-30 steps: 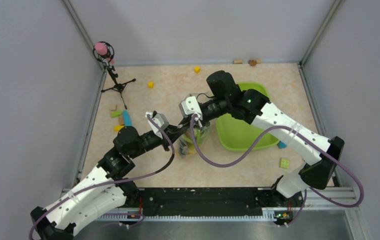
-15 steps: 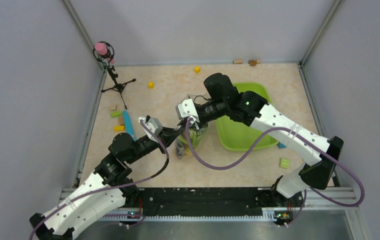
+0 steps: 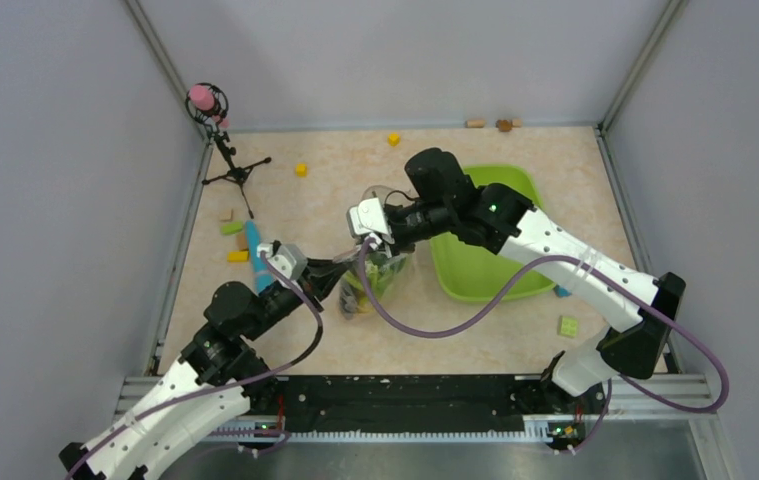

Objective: Place the food in the zip-top bag and seal the zipper
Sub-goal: Zip the zipper food storage bag at the center of the board.

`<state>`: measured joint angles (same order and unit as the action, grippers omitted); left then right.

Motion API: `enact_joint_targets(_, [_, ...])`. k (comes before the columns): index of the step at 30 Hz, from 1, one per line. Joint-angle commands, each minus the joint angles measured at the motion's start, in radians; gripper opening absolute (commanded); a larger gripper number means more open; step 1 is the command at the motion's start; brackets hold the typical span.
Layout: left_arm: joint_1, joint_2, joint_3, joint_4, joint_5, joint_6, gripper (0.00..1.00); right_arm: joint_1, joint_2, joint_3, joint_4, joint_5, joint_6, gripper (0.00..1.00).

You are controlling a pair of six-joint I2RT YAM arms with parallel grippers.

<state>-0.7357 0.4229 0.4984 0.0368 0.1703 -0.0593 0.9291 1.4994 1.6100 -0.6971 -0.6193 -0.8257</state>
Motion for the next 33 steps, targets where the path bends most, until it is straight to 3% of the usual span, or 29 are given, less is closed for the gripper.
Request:
enact_joint_targets(1, [0.002, -0.083, -0.017, 0.069, -0.087, -0.030, 0.00, -0.026, -0.029, 0.007, -0.025, 0.190, 0.003, 0.00])
enact_joint_targets(33, [0.002, -0.158, -0.086, 0.145, -0.630, -0.175, 0.00, -0.026, -0.042, -0.013, -0.005, 0.344, 0.044, 0.00])
